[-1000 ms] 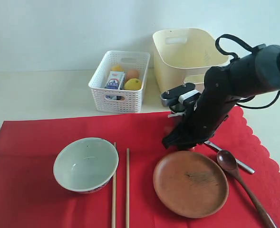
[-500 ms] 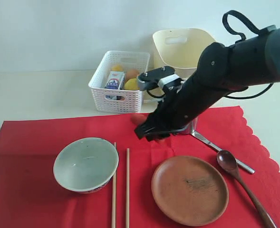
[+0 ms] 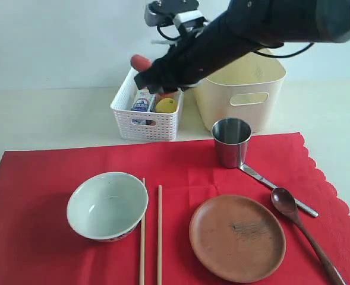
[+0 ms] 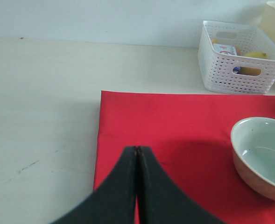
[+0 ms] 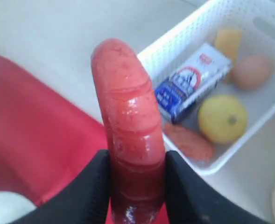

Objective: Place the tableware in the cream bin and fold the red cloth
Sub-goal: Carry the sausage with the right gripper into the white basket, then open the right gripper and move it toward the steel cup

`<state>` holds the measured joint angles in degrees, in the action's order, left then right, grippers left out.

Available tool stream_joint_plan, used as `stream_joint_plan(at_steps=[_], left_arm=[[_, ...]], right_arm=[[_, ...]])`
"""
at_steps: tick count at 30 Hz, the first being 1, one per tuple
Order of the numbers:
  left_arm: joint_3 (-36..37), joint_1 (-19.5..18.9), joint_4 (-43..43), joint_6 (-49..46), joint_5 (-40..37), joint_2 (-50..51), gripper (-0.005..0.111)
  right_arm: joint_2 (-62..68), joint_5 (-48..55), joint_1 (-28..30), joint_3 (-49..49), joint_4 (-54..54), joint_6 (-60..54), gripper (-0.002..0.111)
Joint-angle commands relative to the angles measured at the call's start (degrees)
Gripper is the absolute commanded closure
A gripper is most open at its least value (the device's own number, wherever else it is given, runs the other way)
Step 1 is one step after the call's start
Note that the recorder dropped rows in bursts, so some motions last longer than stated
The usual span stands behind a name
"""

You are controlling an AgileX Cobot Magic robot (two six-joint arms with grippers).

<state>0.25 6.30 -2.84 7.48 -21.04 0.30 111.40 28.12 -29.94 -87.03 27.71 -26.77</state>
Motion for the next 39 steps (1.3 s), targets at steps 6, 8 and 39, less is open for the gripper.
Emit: stream_joint_plan(at_steps=[6,8,39], left_arm=[[-0.3,-0.1,0.4,0.2,0.6,-0.3,0.107],[-0.3,-0.1,0.4,0.2,0.6,-0.3,0.107],[-0.3,-0.1,0.4,0.2,0.6,-0.3,0.107]], right_arm=[[15.9,6.6,2.1,-20.9,-2.3,4.2,0.108],[19.0,7.8,2.4,-23.4,-2.4,4.2,0.108],[9.7,29.0,3.9,-27.1,-15.7,13.2,0.024]])
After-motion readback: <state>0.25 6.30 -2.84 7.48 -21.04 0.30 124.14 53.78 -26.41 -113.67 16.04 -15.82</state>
